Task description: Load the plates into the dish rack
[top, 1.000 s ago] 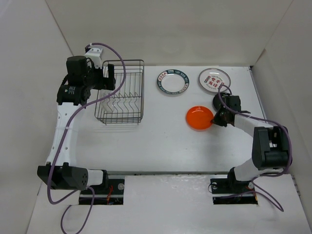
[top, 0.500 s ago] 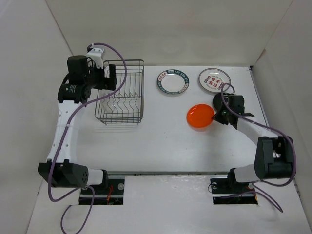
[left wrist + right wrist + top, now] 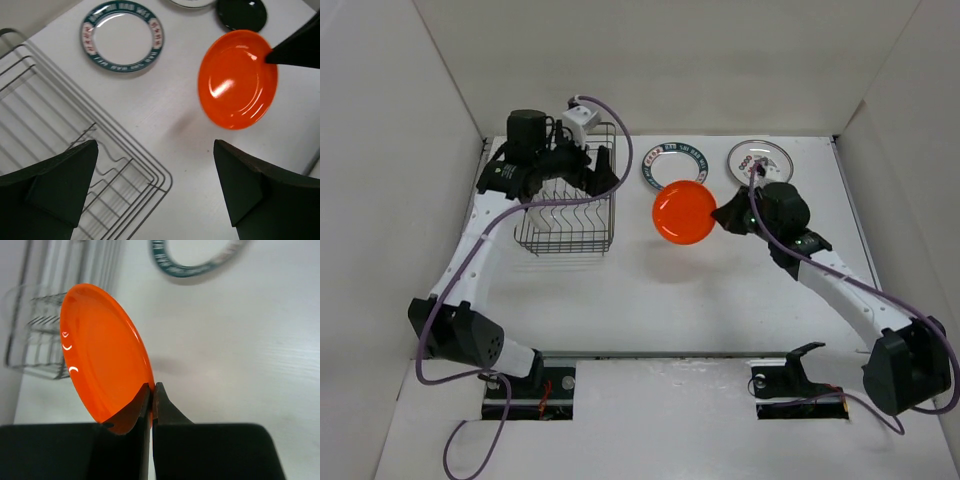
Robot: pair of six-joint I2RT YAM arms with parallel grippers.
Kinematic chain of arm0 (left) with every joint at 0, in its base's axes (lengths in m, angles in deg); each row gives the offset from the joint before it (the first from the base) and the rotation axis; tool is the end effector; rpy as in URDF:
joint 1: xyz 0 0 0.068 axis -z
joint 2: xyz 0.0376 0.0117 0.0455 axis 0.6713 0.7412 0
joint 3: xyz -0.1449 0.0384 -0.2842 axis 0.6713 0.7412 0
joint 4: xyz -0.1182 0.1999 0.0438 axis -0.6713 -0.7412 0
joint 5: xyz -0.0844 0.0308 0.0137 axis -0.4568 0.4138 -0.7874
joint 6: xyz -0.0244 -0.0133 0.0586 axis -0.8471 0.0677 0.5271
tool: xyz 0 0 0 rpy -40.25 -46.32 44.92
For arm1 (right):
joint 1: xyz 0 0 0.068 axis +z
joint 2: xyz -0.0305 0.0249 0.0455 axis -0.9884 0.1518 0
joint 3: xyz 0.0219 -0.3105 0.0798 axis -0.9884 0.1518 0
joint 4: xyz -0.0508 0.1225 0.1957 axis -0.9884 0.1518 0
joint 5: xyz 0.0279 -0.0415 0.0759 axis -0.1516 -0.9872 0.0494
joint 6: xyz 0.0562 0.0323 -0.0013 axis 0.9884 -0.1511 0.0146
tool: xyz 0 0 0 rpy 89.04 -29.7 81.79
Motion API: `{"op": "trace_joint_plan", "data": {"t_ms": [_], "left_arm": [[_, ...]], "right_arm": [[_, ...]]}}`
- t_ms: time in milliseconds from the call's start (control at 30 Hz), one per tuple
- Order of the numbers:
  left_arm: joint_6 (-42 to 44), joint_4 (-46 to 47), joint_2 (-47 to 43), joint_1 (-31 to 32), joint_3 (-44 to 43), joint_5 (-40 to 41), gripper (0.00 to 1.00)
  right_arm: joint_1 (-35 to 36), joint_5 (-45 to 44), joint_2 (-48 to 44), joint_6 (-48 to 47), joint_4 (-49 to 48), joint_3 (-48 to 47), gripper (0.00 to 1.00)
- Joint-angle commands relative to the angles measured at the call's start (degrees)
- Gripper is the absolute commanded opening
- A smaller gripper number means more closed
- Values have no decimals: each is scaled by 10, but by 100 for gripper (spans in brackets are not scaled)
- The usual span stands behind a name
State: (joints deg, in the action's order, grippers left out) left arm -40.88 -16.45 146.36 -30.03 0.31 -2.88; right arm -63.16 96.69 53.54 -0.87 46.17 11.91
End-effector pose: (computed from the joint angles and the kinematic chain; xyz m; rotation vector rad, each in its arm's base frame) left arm 0.2785 -0.0888 0.4673 0.7902 1.7436 -0.5663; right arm 0.2279 0.0815 0.3319 0.1565 2.0549 0.6807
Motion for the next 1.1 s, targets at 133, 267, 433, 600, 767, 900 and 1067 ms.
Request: {"op": "trace_joint_plan", "data": {"t_ms": [133,267,433,600,767,900,1067], "left_arm": [[19,4,47,43,-52,-129,100],[35,-13,61,43,-57,-161,97],[54,-26,72,43,-46,-202,82],[62,-47,83,43,-52,-217,62],[76,-66,100,43,-69,-222,11],[71,-66,100,43,-83,-217,0],[1,-22,84,5,-93,-122,0]], "right_arm": [[90,27,-3,-12,-169,-42,0],[114,35,4,-37,-181,-63,0],[120,58,15,-42,-200,-74,0],[125,64,29,-32,-225,-85,0],[130,70,35,-32,-237,-85,0],[136,76,35,-27,-252,-85,0],[142,26,35,-21,-238,-74,100]]}}
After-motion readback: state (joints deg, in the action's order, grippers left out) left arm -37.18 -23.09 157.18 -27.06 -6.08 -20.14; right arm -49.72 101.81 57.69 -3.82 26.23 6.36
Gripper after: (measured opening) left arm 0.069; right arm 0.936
